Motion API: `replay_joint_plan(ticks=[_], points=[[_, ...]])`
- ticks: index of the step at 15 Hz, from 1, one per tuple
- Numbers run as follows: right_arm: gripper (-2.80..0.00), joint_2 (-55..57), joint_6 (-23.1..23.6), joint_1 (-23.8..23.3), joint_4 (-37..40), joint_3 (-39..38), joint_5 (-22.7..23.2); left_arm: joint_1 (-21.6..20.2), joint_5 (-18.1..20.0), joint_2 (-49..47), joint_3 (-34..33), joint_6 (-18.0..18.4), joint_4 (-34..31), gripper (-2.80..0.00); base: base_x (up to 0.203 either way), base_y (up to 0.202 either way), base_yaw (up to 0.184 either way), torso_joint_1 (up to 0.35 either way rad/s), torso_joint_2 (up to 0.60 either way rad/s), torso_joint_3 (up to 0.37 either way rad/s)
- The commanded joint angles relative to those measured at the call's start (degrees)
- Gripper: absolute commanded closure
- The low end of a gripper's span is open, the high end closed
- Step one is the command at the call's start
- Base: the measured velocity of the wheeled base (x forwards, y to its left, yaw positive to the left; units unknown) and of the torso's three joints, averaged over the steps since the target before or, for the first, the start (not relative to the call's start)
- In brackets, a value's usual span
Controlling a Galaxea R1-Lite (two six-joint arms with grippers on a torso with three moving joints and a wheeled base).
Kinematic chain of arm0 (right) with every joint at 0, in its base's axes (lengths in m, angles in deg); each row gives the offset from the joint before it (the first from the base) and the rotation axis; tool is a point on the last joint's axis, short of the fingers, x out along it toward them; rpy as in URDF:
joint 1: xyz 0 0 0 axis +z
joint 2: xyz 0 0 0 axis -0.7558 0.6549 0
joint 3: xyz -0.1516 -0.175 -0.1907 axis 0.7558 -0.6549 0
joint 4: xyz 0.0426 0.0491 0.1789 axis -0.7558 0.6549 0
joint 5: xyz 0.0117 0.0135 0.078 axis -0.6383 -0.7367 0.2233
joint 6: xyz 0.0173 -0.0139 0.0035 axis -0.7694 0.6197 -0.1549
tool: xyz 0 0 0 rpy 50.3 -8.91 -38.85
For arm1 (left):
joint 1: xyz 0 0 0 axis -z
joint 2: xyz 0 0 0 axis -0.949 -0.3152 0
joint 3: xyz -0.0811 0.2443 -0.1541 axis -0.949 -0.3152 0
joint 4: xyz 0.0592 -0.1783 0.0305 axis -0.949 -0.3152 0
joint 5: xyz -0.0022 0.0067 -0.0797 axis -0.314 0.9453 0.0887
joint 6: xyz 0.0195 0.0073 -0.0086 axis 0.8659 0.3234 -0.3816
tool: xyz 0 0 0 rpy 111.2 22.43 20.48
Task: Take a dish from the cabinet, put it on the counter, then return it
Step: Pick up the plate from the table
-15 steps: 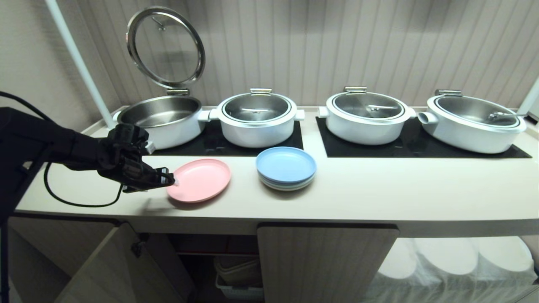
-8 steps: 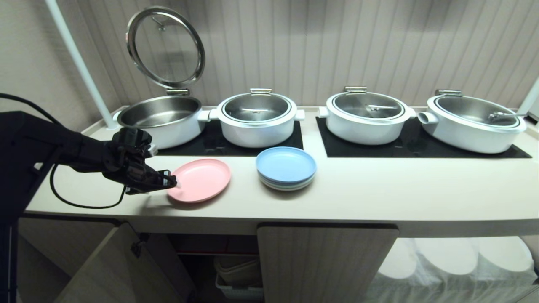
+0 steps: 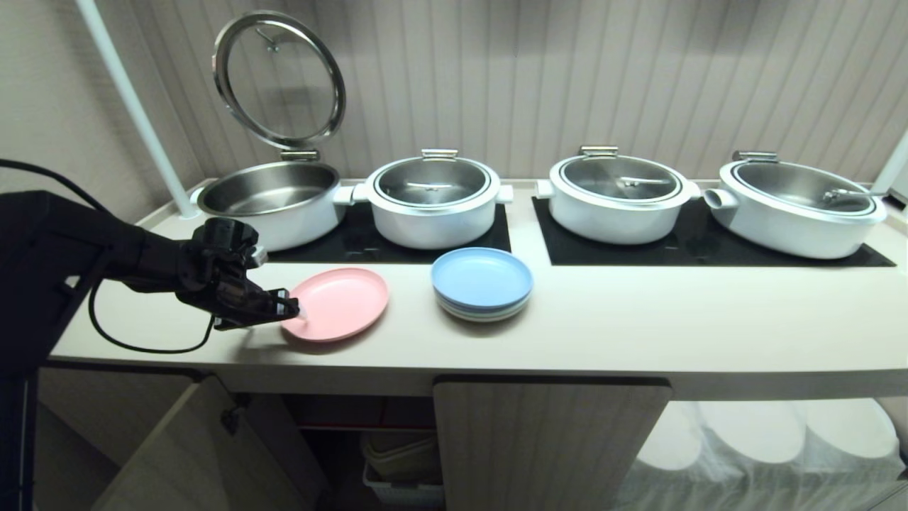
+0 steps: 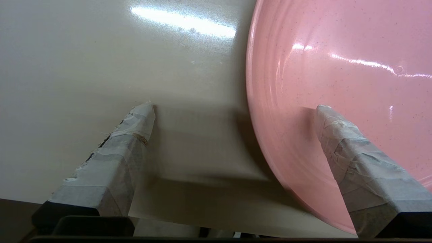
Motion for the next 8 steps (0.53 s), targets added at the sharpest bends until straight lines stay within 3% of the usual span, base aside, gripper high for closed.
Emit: replay_joint_plan(ticks=[1, 8], points=[[0.0, 0.0, 0.0, 0.0, 0.0, 0.0, 0.0, 0.0, 0.0, 0.0, 0.0, -0.1, -0.1, -2.8, 0.0, 0.0, 0.0, 0.0, 0.0, 0.0], [0.0, 0.0, 0.0, 0.0, 0.0, 0.0, 0.0, 0.0, 0.4, 0.0, 0.6, -0.1, 0.2, -2.8, 0.0, 0.0, 0.0, 0.0, 0.0, 0.0]])
